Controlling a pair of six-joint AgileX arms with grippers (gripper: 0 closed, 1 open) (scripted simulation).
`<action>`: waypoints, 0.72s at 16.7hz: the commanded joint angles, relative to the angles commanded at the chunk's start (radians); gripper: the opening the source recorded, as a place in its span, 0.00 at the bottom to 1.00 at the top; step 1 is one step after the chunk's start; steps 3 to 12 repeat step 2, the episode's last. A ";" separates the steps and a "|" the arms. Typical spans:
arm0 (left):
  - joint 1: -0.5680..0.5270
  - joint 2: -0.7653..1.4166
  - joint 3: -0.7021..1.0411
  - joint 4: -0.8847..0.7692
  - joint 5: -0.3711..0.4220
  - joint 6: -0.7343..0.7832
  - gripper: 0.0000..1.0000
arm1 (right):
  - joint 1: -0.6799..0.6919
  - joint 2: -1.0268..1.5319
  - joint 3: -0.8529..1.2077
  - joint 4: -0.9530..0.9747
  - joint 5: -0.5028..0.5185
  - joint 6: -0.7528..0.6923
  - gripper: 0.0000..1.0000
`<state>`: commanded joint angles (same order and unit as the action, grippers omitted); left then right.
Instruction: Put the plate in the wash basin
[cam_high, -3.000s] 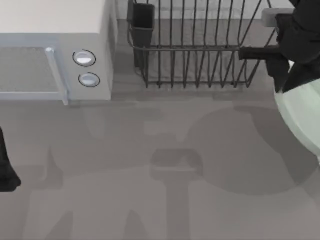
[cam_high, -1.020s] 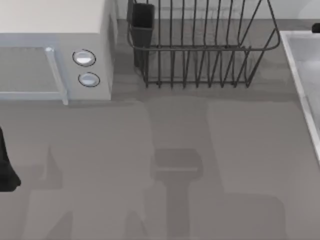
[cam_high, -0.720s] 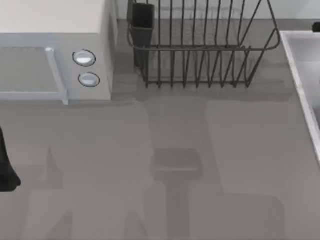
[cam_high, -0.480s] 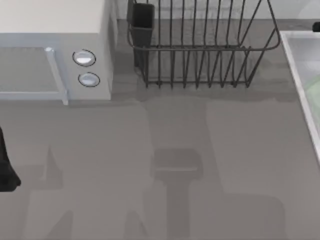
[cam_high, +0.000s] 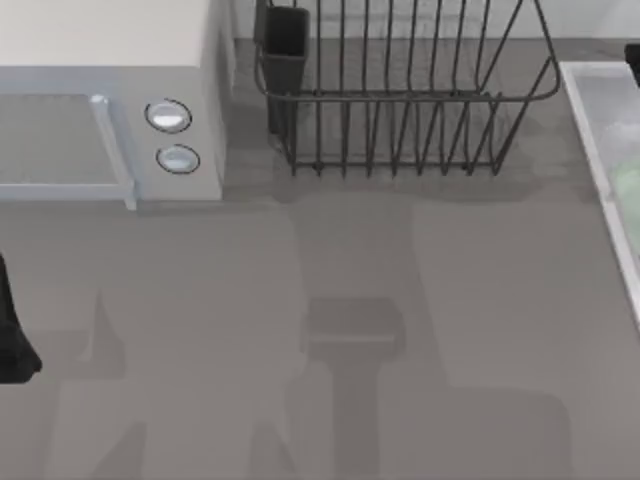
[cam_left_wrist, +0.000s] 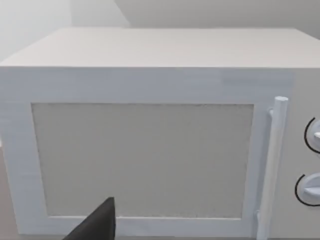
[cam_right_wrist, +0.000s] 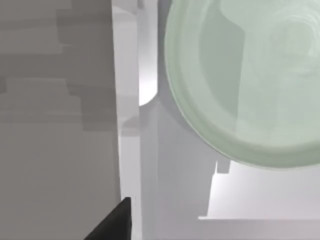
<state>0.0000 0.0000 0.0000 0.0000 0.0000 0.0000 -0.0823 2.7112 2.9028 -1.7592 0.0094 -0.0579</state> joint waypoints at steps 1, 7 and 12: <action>0.000 0.000 0.000 0.000 0.000 0.000 1.00 | 0.000 0.000 0.000 0.000 0.000 0.000 1.00; 0.000 0.000 0.000 0.000 0.000 0.000 1.00 | 0.000 0.000 0.000 0.000 0.000 0.000 1.00; 0.000 0.000 0.000 0.000 0.000 0.000 1.00 | 0.000 0.000 0.000 0.000 0.000 0.000 1.00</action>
